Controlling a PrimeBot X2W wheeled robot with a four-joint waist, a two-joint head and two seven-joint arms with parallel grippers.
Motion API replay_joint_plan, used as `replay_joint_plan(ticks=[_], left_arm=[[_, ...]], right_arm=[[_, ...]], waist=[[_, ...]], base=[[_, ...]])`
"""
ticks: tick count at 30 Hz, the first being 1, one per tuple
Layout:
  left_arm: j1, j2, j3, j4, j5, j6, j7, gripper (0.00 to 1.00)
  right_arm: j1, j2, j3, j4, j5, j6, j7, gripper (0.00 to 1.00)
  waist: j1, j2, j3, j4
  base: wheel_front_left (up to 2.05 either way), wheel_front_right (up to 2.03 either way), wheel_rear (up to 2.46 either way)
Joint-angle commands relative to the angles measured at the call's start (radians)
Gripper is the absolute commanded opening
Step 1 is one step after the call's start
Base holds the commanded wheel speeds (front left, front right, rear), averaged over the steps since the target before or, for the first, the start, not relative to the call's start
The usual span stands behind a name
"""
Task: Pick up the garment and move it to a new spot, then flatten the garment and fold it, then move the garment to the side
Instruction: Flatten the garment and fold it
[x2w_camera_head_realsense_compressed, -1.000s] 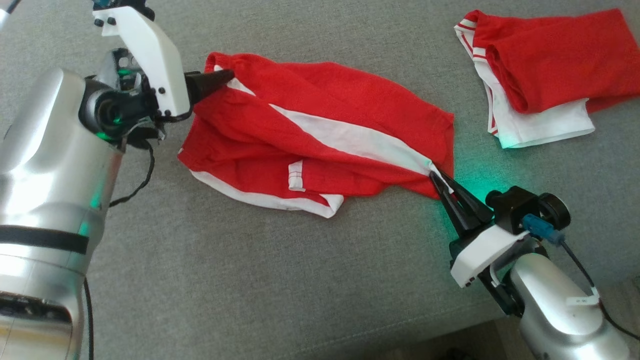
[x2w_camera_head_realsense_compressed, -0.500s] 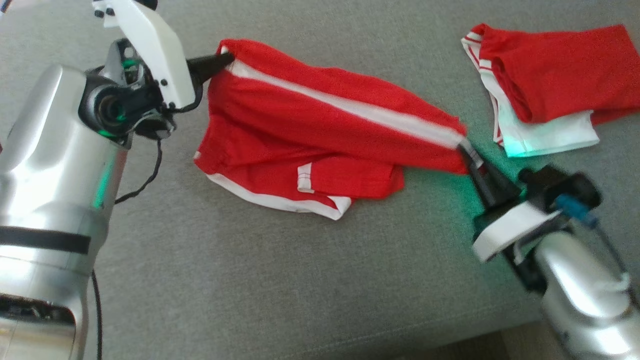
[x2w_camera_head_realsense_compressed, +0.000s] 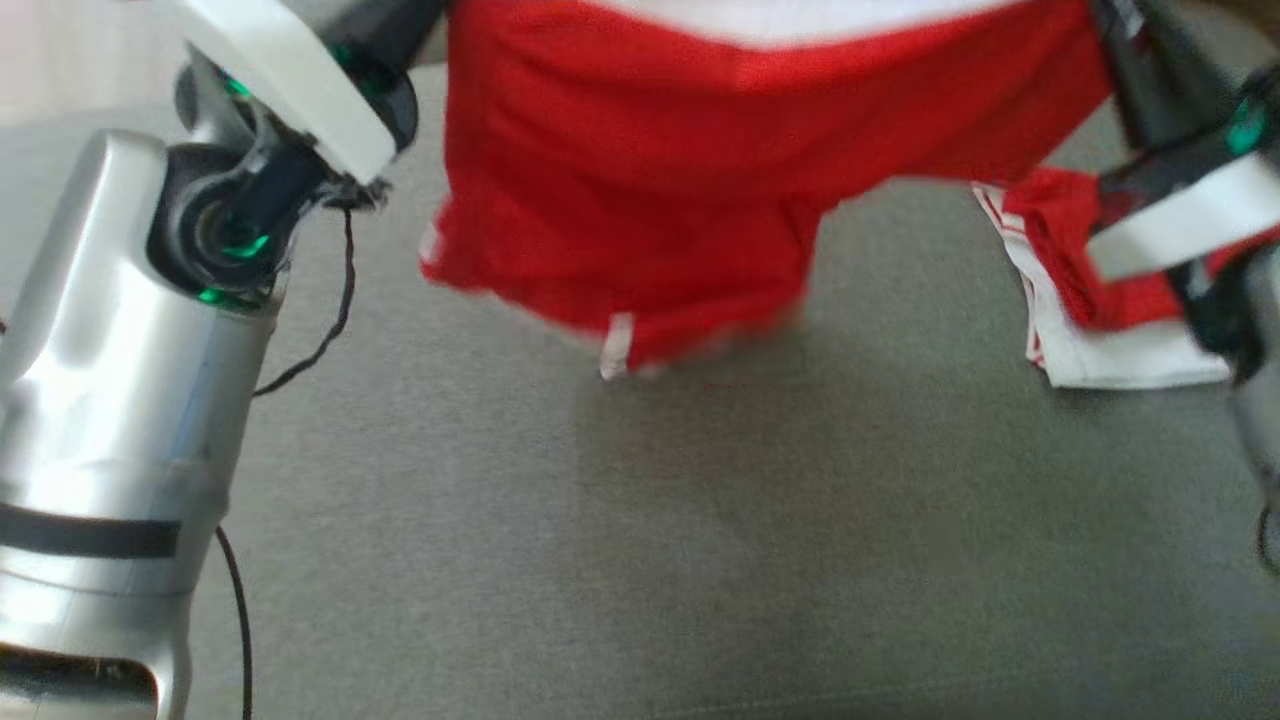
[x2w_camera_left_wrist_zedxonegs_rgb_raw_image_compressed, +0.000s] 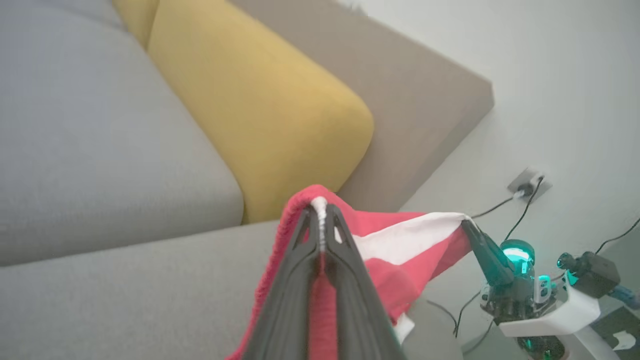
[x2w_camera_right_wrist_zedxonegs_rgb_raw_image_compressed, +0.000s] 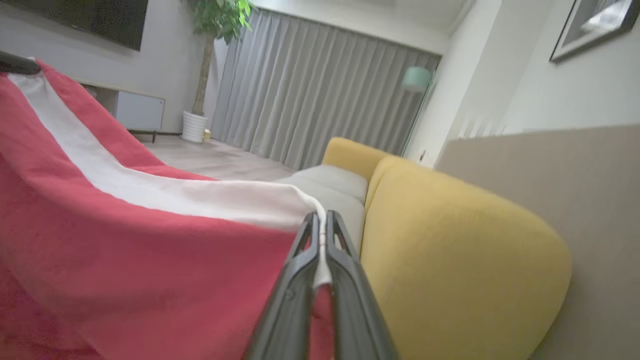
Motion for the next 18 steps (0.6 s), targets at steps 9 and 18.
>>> replay_joint_plan(ticks=[9,18], left_arm=[[0.004,0.029,0.079,-0.159,0.051,-0.001,-0.186,0.00],[0.112,0.128,0.058,-0.304,0.096,0.055,-0.118,0.00]], right_arm=[[-0.043,0.016,-0.076,-0.085,0.001,-0.001,0.003,0.00],[0.097,0.009,-0.112,-0.203,-0.006,-0.001,0.053,0.00]], waist=[[0.0000,0.0000,-0.142,0.084],[0.0000,0.0000,-0.187,0.085]], base=[[0.00,0.00,0.00],[0.00,0.00,0.00]])
